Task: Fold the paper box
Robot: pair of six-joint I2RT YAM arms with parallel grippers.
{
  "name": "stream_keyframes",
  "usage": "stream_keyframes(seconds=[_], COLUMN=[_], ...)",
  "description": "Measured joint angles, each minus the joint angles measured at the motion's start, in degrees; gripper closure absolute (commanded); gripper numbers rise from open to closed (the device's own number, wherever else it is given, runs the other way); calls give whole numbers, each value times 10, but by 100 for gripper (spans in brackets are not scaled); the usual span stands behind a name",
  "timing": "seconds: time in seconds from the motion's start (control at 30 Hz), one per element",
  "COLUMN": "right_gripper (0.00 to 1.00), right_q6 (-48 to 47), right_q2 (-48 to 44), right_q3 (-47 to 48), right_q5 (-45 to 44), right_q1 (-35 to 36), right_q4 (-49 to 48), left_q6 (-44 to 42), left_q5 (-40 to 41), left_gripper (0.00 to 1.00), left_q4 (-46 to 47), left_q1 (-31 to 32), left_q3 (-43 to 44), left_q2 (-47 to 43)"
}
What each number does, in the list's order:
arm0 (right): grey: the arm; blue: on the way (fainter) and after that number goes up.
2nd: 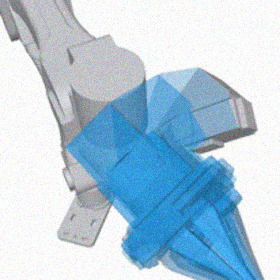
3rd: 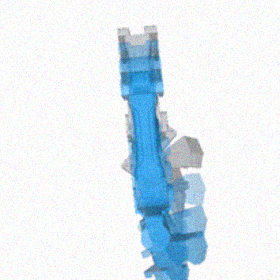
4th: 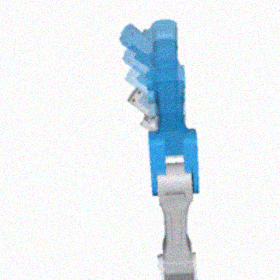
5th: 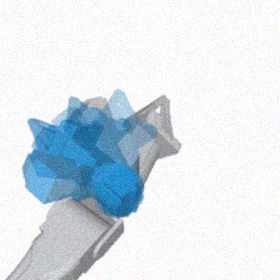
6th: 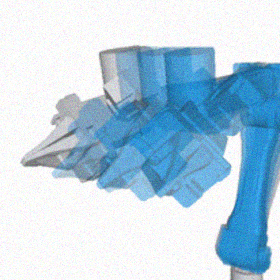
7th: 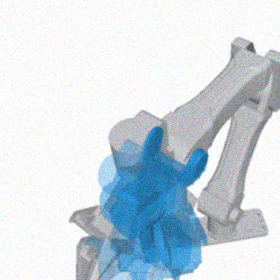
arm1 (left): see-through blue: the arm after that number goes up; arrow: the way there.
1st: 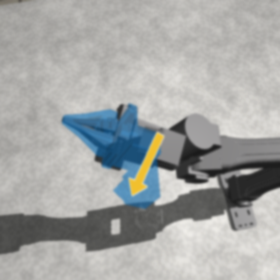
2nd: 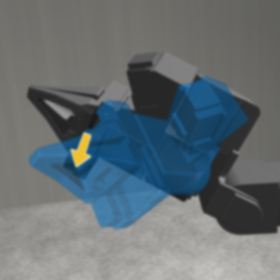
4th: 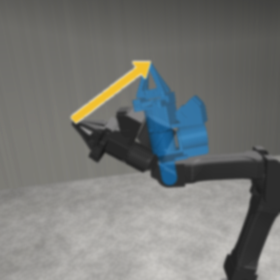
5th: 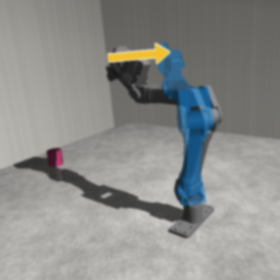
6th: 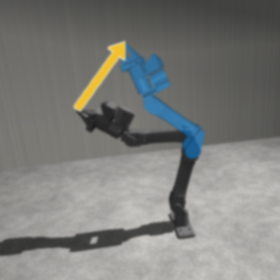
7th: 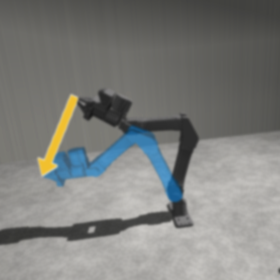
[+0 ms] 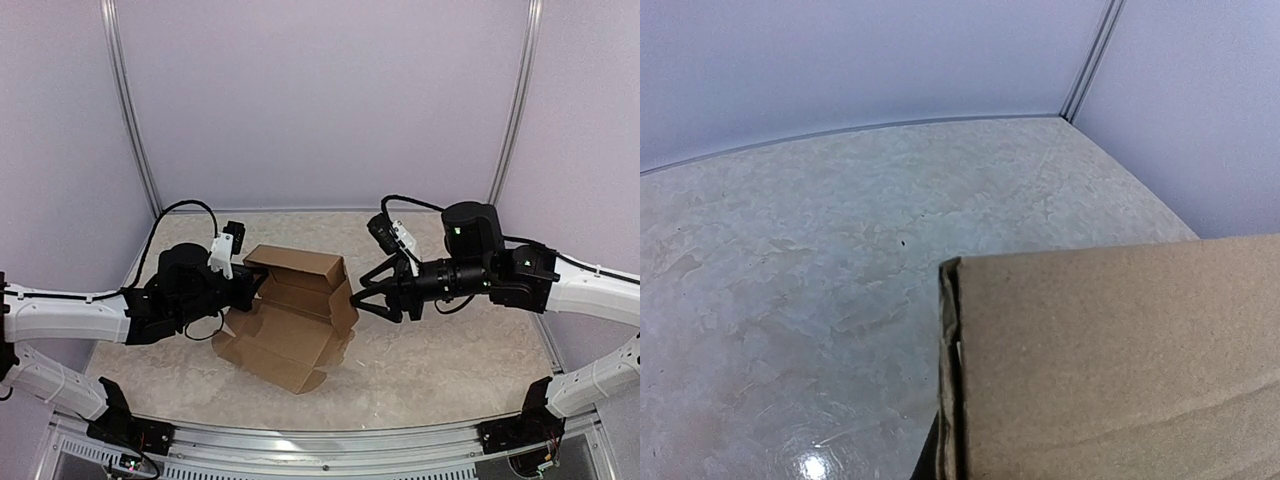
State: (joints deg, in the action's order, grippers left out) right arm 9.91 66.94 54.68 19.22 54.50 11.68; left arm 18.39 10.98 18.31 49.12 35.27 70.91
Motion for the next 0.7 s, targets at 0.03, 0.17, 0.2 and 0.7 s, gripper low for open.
stream_keyframes(seconds=[0.03, 0.17, 0.2, 0.7], right_gripper=[43, 43, 43, 41], right_q6=[0, -2, -3, 0], right_q2=[3, 15, 18, 87], right_q3=[2, 5, 6, 24], right_q5=[-3, -21, -27, -181], right_q1=[4, 18, 21, 84], right_q4=[0, 0, 0, -31], left_q6=[0, 0, 0, 12], left_q5=[0, 2, 2, 39], left_gripper=[100, 100, 100, 100], left_q4=[0, -6, -8, -36], left_q1=[0, -1, -2, -1], left_q3=[0, 0, 0, 6], left_q2=[1, 5, 5, 10])
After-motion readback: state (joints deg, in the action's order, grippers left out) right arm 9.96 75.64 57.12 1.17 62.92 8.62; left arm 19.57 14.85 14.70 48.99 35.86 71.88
